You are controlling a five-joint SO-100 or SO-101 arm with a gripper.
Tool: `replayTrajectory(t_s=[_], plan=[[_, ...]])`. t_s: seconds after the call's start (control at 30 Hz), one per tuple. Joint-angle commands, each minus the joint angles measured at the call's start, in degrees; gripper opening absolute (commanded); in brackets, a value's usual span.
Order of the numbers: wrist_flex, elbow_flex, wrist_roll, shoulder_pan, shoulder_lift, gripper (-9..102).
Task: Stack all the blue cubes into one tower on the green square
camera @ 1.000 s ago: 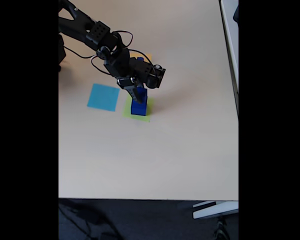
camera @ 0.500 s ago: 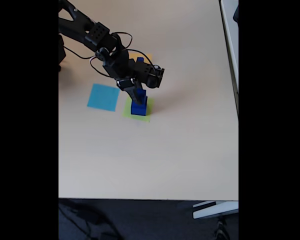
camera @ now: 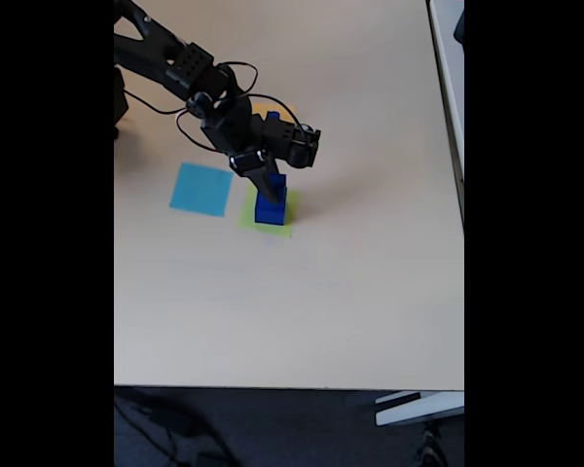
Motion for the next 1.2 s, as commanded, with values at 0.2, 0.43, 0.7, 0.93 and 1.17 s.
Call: replayTrajectory(t_s=[0.2, 0.43, 0.7, 0.93, 1.17], plan=[[-0.9, 0.2, -2.9, -1.2, 1.1, 7], [-0.4, 1.2, -4.2, -0.7, 1.4, 7], [0.7, 1.1, -5.6, 0.4, 1.4, 7], [1.3, 1.1, -5.2, 1.2, 1.4, 7], [1.3, 0.9, -5.3, 1.9, 1.4, 7]])
